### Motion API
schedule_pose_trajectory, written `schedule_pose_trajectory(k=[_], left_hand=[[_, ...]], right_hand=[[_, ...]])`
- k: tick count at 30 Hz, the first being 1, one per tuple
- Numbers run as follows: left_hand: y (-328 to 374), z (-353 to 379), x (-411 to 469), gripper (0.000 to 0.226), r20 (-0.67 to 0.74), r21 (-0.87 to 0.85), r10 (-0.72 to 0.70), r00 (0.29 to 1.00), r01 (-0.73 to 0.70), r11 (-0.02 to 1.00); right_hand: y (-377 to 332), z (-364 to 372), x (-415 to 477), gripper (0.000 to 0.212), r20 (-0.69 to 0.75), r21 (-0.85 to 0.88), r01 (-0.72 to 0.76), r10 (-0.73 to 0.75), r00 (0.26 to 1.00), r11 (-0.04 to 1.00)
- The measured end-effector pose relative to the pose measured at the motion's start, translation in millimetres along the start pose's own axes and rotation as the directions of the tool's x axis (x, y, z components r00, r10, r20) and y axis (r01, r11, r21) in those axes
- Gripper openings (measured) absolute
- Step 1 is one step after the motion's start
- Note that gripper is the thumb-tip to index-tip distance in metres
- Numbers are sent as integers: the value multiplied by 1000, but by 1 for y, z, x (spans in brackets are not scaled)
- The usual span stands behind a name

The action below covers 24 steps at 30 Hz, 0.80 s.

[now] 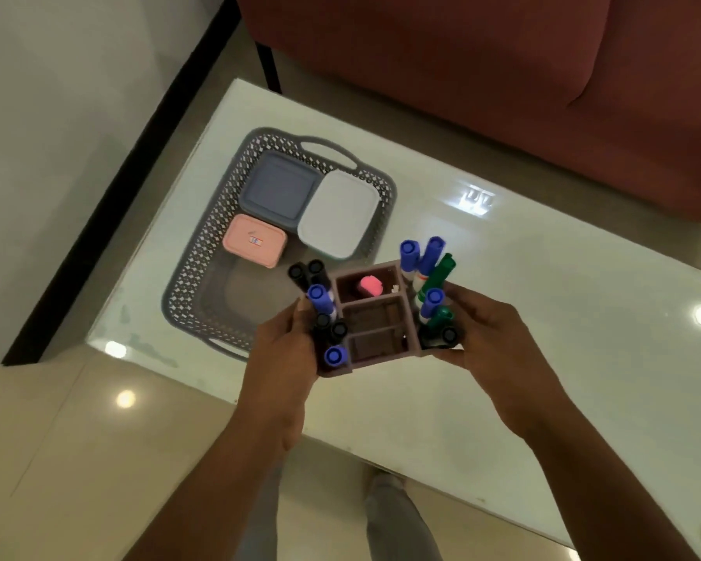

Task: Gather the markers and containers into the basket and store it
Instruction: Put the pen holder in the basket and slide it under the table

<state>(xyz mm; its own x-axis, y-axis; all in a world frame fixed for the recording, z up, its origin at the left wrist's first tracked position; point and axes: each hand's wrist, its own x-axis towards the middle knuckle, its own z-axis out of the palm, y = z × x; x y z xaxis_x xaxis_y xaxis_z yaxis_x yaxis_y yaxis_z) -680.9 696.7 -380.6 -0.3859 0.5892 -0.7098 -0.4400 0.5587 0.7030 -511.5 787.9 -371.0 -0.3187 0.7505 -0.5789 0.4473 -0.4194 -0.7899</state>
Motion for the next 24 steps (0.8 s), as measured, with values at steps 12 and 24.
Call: schedule_pose_trajectory(k=[12,24], left_hand=[[-12,-79,46,32,-136,-248,-222,966,183,951],[-45,-50,65,42,-274,-211,-314,909,261,942]], right_hand=[[-33,94,109,32,218,-320,-43,118,969,946],[-33,99,167,21,242,-711,165,17,970,683]])
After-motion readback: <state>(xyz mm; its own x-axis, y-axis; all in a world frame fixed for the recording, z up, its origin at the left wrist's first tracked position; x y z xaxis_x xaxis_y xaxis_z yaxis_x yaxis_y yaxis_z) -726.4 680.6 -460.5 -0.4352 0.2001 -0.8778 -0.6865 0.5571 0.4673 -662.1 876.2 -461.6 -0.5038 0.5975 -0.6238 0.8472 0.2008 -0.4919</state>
